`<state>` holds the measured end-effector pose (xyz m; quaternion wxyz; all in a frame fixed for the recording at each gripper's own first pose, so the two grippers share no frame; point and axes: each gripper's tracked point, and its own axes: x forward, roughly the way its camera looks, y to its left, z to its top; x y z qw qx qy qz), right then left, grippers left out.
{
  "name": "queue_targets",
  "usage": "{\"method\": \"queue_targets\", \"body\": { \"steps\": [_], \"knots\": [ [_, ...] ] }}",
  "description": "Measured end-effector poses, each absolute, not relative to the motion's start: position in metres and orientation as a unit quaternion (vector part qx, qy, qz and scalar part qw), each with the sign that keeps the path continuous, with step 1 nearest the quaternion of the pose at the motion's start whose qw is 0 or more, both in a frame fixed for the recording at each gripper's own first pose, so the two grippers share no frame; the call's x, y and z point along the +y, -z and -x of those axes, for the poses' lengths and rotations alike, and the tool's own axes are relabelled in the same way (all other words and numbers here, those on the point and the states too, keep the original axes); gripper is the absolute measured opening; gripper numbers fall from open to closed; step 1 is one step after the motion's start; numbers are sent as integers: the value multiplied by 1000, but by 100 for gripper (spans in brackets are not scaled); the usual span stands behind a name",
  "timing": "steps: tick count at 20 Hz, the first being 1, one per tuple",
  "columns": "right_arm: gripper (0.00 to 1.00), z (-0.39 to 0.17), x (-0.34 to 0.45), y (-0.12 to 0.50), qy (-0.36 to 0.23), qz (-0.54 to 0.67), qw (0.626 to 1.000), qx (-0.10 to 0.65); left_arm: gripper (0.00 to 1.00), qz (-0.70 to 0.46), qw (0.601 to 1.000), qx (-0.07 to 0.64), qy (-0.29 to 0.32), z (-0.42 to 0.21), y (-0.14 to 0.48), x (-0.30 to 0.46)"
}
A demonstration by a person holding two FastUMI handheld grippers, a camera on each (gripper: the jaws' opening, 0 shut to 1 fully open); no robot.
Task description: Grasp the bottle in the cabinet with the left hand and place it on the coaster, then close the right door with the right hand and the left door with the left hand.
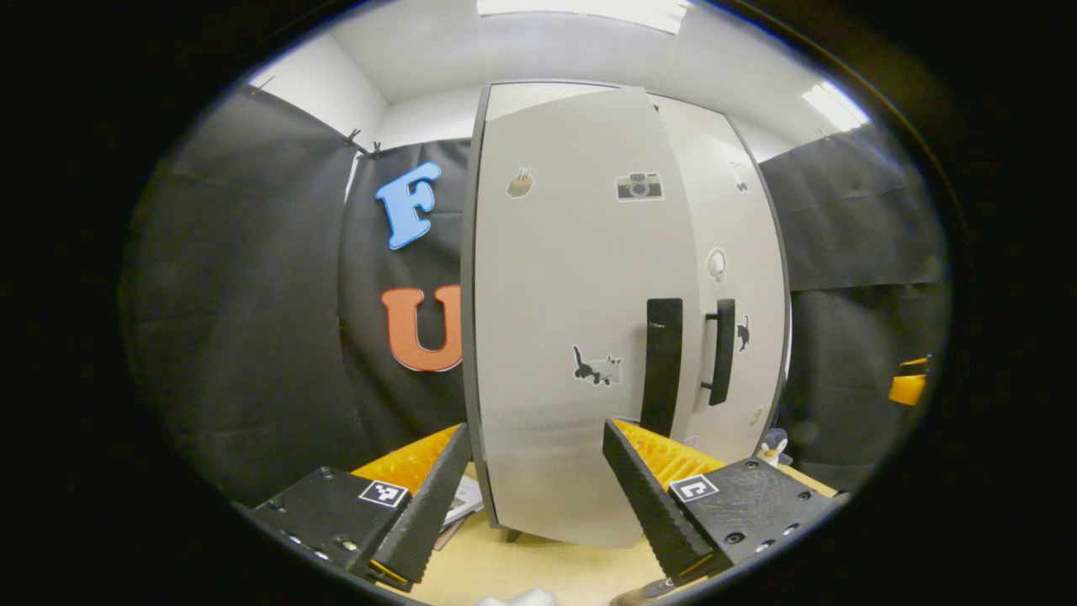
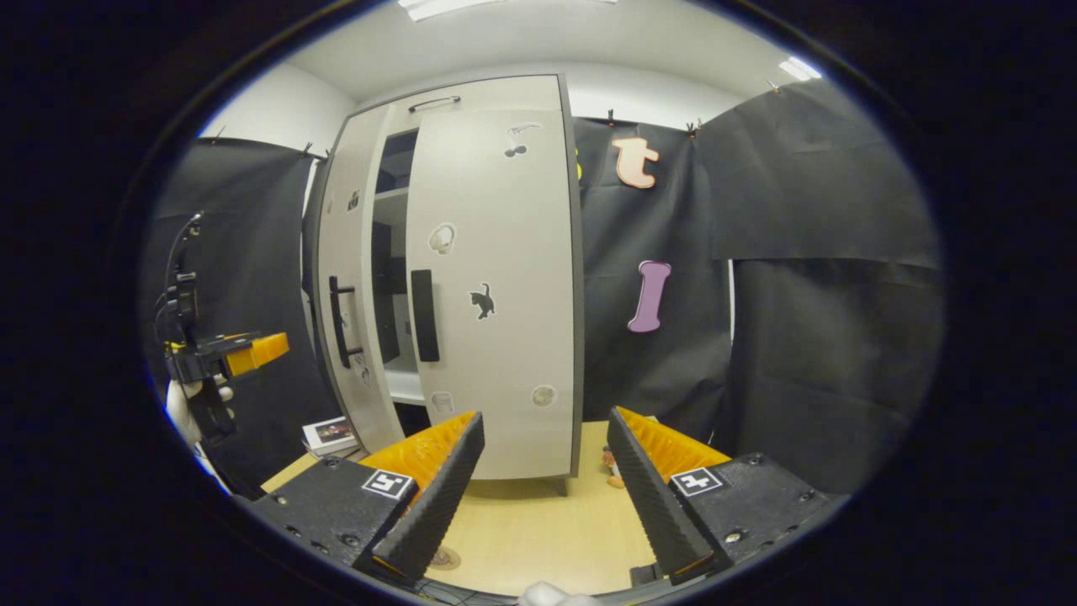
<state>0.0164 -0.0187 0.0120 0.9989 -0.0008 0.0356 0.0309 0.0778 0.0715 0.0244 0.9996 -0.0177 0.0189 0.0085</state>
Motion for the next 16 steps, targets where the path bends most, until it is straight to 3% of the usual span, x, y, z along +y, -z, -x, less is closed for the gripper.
{"method": "queue_targets", "body": {
  "steps": [10, 16],
  "knots": [
    [97, -13, -4, 1, -27, 13, 999, 36, 97, 16, 998, 28, -47, 4, -5, 68],
    [96, -13, 2, 0, -30, 15, 999, 36, 97, 8, 998, 40, -43, 15, 2, 60]
  ]
}}
